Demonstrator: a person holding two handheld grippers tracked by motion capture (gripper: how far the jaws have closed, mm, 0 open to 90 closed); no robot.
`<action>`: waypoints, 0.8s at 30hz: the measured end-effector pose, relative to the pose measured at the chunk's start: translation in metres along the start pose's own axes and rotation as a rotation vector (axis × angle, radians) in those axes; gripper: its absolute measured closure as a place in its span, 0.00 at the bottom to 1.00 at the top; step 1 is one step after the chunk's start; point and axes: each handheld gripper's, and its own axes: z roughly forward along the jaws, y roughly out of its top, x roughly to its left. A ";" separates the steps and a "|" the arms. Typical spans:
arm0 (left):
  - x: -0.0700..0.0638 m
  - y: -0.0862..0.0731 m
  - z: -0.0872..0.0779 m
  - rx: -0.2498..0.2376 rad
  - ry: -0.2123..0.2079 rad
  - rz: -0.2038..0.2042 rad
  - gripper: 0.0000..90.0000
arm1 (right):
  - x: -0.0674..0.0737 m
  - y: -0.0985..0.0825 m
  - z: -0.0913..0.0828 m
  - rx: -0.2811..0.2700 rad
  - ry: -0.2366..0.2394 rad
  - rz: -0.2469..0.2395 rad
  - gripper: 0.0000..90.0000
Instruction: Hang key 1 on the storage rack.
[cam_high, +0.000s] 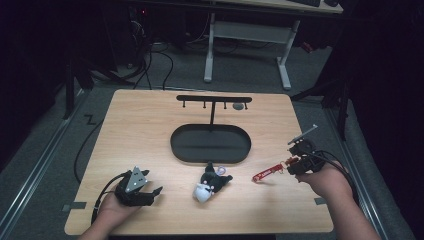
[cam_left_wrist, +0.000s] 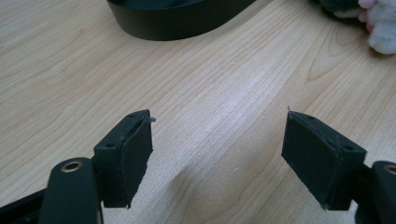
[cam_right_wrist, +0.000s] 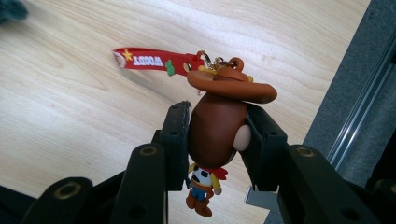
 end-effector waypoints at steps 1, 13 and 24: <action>0.000 0.000 0.000 0.000 0.000 0.000 0.27 | 0.002 0.001 -0.003 -0.006 -0.001 -0.005 0.71; 0.000 0.000 -0.001 -0.001 -0.002 0.005 0.28 | 0.014 0.013 -0.024 -0.026 -0.008 -0.039 0.72; -0.001 0.001 0.000 -0.001 -0.006 0.006 0.27 | 0.019 0.023 -0.038 -0.046 -0.022 -0.057 0.72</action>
